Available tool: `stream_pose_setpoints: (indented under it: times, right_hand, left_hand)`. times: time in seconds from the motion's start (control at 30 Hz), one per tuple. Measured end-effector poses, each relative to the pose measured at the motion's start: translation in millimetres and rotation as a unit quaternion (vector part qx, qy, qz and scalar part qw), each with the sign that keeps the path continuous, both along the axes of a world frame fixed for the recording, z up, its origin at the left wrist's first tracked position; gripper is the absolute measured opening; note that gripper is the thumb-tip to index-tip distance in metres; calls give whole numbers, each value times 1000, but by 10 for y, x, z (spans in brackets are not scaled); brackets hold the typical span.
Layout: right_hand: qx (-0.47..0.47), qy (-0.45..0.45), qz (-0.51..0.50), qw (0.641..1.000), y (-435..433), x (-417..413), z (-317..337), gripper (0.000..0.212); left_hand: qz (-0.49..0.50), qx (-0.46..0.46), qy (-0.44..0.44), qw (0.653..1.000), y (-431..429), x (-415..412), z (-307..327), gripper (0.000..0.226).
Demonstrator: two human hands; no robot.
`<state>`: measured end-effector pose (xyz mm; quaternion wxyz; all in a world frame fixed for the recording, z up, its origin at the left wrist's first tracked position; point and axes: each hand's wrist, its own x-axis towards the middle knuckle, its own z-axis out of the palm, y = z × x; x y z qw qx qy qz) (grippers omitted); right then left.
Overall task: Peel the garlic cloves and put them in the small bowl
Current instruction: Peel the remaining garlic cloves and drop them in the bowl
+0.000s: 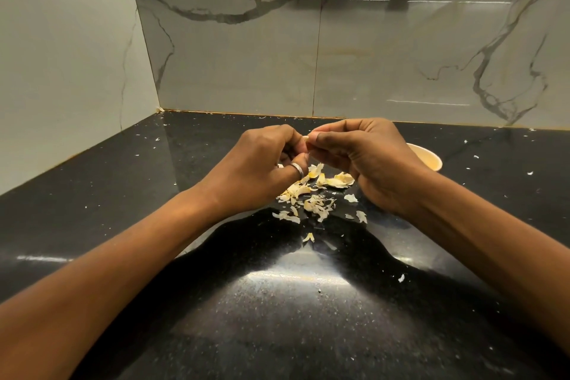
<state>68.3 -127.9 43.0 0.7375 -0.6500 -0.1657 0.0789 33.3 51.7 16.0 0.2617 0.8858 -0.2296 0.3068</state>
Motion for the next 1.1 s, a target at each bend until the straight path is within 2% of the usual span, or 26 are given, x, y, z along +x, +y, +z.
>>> stream_pose_setpoints:
  times: [0.07, 0.2, 0.27, 0.33, 0.47, 0.6, 0.77, 0.97, 1.1]
  right_hand:
    - [7, -2, -7, 1000, -8, 4, 8, 2]
    - [11, 0, 1, 1000, -11, -4, 12, 2]
    - [5, -5, 10, 1000, -7, 0, 3, 3]
    - [-3, -16, 15, 1000, -3, 9, -7, 7]
    - [-49, -66, 4, 997, -5, 16, -17, 14]
    - [-83, -114, 3, 990, -17, 1, -9, 18]
    - [-120, -122, 10, 985, -23, -6, 3, 26]
    - [-48, -27, 29, 998, -27, 25, 11, 23]
    - [-14, 16, 41, 999, -10, 26, 13, 19]
  left_hand:
    - [3, 0, 3, 1000, -2, -3, -6, 5]
    - [49, 10, -25, 998, 16, -9, 23, 21]
    - [72, -15, -14, 997, 11, -20, 44, 17]
    - [67, -109, 47, 991, -22, -32, 56, 10]
    - [15, -290, 180, 940, -78, -76, 97, 15]
    - [13, -371, 224, 901, -75, -95, 136, 13]
    - [21, -374, 246, 894, -78, -90, 140, 8]
    - [11, -357, 250, 900, -101, -111, 127, 10]
    - [13, -318, 219, 922, -117, -114, 101, 6]
